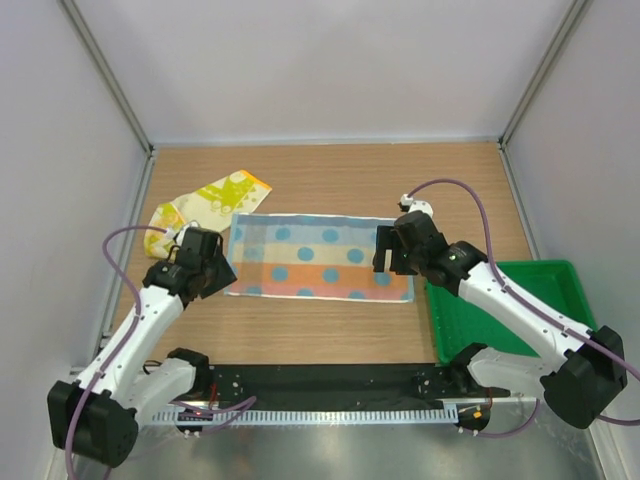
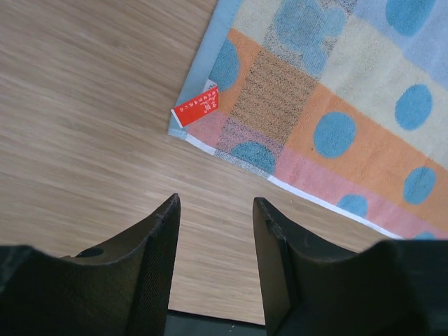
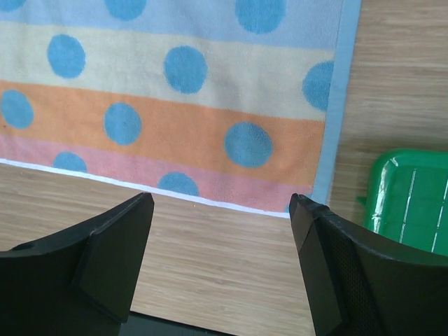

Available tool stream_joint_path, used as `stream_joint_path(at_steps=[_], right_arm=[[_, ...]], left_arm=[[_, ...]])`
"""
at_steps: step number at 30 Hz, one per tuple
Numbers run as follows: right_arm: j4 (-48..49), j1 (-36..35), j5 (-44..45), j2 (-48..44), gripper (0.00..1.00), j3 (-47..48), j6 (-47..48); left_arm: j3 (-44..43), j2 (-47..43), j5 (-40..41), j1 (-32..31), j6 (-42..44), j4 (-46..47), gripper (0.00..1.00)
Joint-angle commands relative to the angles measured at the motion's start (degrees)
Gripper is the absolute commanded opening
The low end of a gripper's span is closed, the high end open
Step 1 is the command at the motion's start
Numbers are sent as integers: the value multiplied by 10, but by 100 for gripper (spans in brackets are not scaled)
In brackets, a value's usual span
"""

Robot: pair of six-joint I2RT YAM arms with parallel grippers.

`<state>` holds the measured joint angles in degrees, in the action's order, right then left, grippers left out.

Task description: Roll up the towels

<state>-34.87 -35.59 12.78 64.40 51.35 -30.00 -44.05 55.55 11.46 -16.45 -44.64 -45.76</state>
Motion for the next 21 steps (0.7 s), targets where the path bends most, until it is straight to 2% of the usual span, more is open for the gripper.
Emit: stream_joint_path(at_steps=[1, 7, 11, 21], right_arm=[[30, -4, -23, -10, 86, -20, -5], [25, -4, -28, -2, 86, -21, 9], [25, -4, -28, 4, 86, -26, 18], [40, -4, -30, 8, 85, -48, 12]], left_arm=[[41, -8, -2, 4, -49, 54, 47], [62, 57, -47, 29, -55, 100, 44], [75, 71, -38, 37, -65, 125, 43], [78, 106, 11, 43, -69, 116, 41]])
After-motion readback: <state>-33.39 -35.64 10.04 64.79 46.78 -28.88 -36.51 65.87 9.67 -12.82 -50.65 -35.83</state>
